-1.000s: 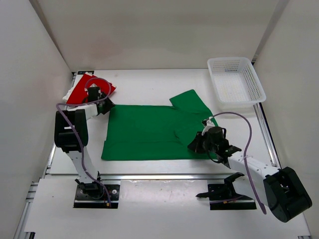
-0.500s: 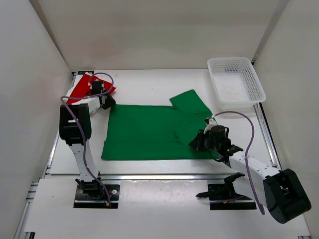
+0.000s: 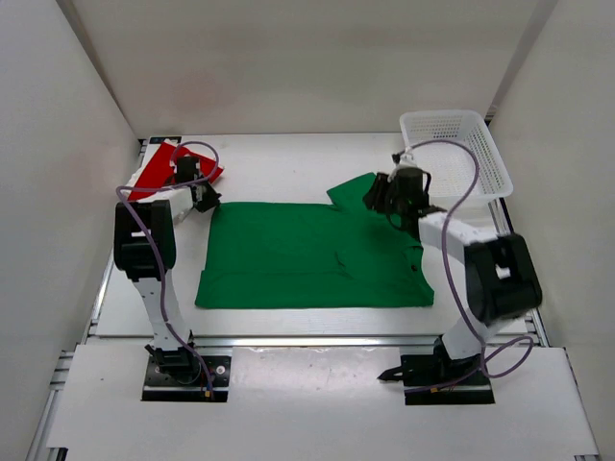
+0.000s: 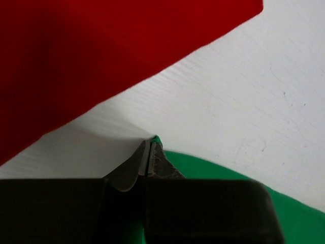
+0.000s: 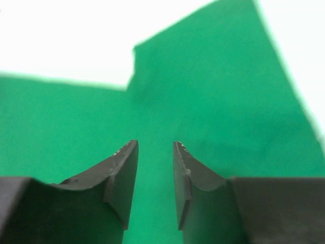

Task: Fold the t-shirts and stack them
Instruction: Grap the side of the flattened tshirt furthest away from the robot with both arms

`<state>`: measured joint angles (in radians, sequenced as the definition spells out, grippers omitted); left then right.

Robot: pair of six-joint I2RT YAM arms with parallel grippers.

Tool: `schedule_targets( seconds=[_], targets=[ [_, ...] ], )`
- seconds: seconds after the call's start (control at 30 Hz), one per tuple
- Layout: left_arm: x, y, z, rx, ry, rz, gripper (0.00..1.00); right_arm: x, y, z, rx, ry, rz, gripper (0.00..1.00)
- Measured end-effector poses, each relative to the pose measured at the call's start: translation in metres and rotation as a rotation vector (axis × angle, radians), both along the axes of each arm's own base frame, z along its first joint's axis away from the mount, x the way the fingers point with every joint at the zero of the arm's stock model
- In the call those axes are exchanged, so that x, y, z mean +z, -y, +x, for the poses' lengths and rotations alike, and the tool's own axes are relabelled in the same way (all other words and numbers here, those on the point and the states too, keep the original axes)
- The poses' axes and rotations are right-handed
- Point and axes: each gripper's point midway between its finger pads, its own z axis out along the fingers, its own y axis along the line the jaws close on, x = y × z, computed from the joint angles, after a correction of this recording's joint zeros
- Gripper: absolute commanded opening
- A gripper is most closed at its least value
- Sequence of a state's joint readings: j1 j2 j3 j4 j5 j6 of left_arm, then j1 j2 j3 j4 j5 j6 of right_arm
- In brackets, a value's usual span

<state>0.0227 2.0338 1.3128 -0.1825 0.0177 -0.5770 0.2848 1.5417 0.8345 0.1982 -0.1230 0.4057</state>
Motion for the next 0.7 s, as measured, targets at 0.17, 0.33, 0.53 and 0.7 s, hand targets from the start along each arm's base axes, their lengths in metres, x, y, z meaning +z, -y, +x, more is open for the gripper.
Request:
schedule_targets(
  seconds=[0.17, 0.33, 0.53, 0.7],
  targets=[
    [0.003, 0.002, -0.012, 0.005, -0.002, -0.018, 0.00, -0.008, 0.025, 0.104, -0.114, 0.025, -0.115, 0.39],
    [0.009, 0.005, -0.011, 0.002, 0.023, -0.033, 0.00, -0.035, 0.041, 0.158, -0.159, -0.019, -0.272, 0.38],
    [0.009, 0.009, -0.011, -0.002, 0.031, -0.055, 0.00, -0.066, 0.045, 0.184, -0.137, -0.110, -0.404, 0.40],
    [0.010, 0.010, -0.010, -0.003, 0.037, -0.060, 0.00, -0.077, 0.046, 0.182, -0.104, -0.175, -0.443, 0.40]
  ],
)
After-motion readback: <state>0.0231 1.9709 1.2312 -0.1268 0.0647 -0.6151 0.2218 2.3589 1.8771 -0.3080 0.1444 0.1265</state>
